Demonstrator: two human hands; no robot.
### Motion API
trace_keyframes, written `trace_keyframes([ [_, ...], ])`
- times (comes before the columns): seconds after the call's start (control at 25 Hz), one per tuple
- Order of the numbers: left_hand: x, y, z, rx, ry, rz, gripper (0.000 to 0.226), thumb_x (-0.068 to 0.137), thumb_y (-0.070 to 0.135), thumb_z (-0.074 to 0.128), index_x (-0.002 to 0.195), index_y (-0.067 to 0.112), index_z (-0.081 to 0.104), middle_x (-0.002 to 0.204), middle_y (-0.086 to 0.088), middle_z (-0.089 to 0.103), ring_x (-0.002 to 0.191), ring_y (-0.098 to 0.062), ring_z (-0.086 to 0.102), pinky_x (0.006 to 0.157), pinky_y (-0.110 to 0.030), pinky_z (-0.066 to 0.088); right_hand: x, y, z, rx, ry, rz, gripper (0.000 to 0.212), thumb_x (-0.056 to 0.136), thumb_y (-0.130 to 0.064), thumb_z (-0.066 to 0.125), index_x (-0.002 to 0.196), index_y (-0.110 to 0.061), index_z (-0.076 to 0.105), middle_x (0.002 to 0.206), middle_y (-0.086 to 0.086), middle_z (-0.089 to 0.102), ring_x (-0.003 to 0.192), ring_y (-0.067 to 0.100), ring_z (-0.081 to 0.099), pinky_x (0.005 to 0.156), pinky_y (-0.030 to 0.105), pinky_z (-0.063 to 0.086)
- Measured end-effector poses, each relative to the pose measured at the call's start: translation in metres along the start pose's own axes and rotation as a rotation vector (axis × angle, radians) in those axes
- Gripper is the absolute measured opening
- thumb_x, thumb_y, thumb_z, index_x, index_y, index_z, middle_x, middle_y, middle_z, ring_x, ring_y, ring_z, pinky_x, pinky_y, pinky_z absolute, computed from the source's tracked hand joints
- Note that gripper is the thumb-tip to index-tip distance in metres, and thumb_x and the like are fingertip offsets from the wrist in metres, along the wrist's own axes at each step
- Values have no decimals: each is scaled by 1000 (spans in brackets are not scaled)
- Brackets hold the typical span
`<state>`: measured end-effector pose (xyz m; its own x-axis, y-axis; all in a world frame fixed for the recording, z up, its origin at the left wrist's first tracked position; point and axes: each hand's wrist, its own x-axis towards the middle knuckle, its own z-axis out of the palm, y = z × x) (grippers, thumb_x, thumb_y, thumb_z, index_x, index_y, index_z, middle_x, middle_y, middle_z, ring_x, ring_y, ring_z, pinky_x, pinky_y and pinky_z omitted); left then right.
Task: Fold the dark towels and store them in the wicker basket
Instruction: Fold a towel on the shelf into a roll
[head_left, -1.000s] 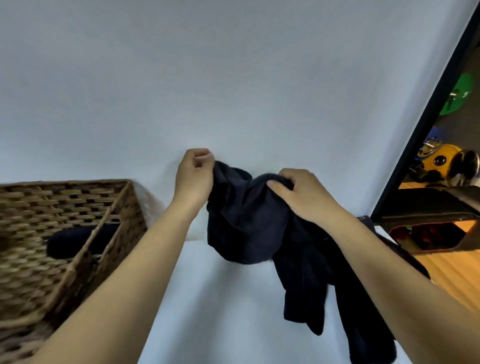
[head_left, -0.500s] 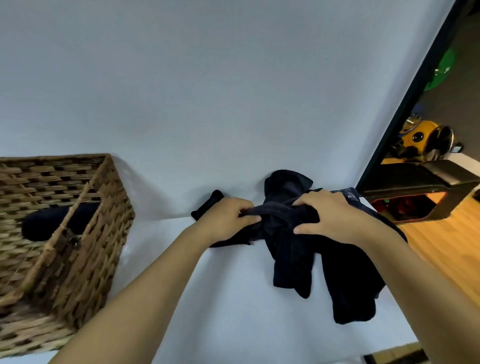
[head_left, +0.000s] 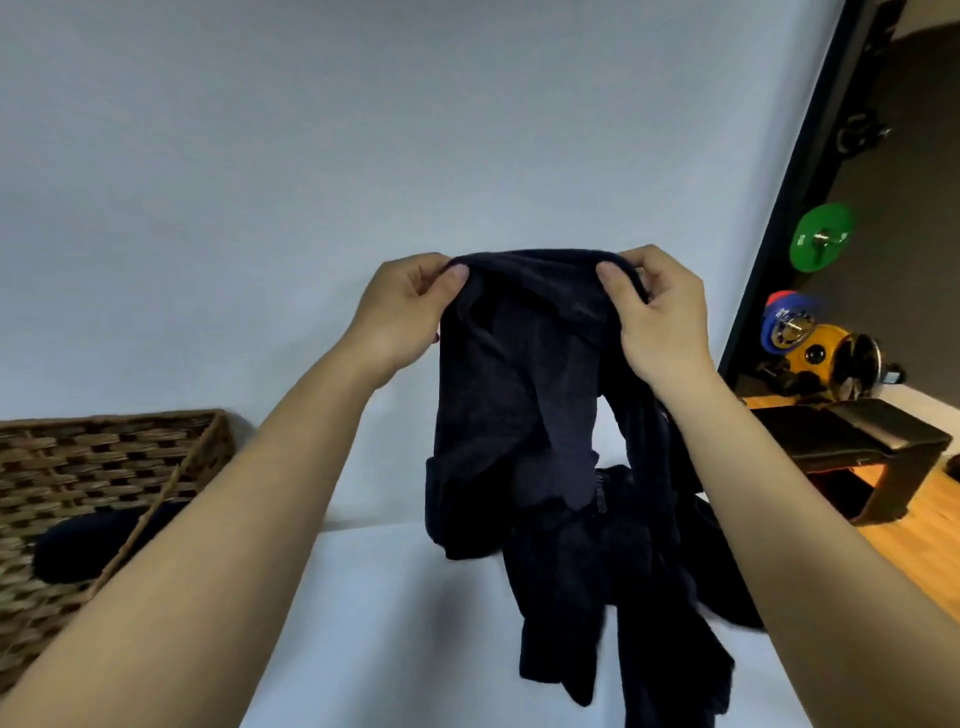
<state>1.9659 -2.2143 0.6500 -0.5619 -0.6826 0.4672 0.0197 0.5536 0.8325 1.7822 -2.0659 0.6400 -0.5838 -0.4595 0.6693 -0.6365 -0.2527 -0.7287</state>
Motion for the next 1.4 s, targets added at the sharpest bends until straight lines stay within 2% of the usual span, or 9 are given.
trace_keyframes([
  [0.24, 5, 21, -22, -54, 220, 27, 27, 105, 25, 52, 97, 13, 75, 86, 2, 72, 74, -10, 62, 72, -35, 54, 13, -28, 20, 68, -77, -39, 20, 98, -24, 64, 79, -17, 64, 62, -19, 60, 60, -1, 54, 59, 14, 41],
  [0.36, -12, 26, -34, -68, 236, 45, 25, 106, 18, 50, 102, 19, 74, 97, 5, 76, 88, -7, 69, 83, -28, 56, -5, -34, 30, 119, -177, 26, 20, 98, -27, 65, 82, -13, 67, 66, -9, 65, 63, 5, 57, 63, 23, 45],
  [0.48, -63, 8, -53, -45, 102, -11, 33, 99, -6, 44, 102, 12, 71, 96, 1, 76, 91, -11, 70, 84, -22, 54, -43, -31, 24, 94, -718, 90, 19, 98, -31, 63, 90, -17, 72, 81, 0, 73, 72, 12, 67, 69, 28, 52],
  [0.6, -129, -41, -63, 76, -182, -298, 40, 82, -25, 37, 94, -4, 68, 99, -15, 76, 92, -22, 72, 86, -30, 54, -86, -4, 36, -136, -1244, 212, 26, 97, -45, 60, 99, -22, 73, 89, 4, 76, 80, 21, 73, 78, 35, 60],
  [0.72, -188, -105, -57, 450, -249, -593, 29, 96, -1, 51, 90, 19, 71, 96, 2, 74, 92, -16, 69, 85, -29, 51, -128, 43, 73, -451, -1293, 149, 36, 96, -55, 56, 113, -26, 69, 100, -3, 75, 91, 15, 70, 90, 38, 56],
  [0.84, -230, -136, -46, 674, -152, -721, 10, 97, 31, 63, 106, 25, 65, 104, 12, 61, 98, -13, 62, 87, -30, 53, -168, 72, 99, -772, -1418, -43, 55, 96, -63, 47, 125, -19, 63, 119, 0, 68, 112, 22, 61, 99, 36, 44],
  [1.04, -261, -140, -27, 1133, -20, -976, 73, 88, 71, 55, 132, 14, 45, 137, -2, 46, 122, -27, 54, 79, -40, 52, -186, 77, 115, -820, -1373, -192, 63, 97, -70, 36, 99, -15, 67, 88, -5, 71, 89, 18, 60, 92, 36, 35],
  [1.24, -271, -131, -7, 1177, -15, -873, 53, 96, 60, 52, 123, 14, 53, 128, -3, 51, 126, -25, 47, 87, -38, 48, -209, 58, 120, -771, -1363, -104, 42, 96, -56, 56, 80, -17, 50, 78, -4, 64, 75, 18, 59, 85, 38, 43],
  [1.4, -275, -115, -7, 1115, -171, -939, 41, 96, 58, 53, 83, 20, 48, 89, 2, 54, 88, -23, 57, 66, -32, 42, -214, 51, 123, -653, -1416, 99, 34, 90, -32, 64, 73, -15, 40, 72, -1, 57, 69, 20, 55, 72, 34, 42],
])
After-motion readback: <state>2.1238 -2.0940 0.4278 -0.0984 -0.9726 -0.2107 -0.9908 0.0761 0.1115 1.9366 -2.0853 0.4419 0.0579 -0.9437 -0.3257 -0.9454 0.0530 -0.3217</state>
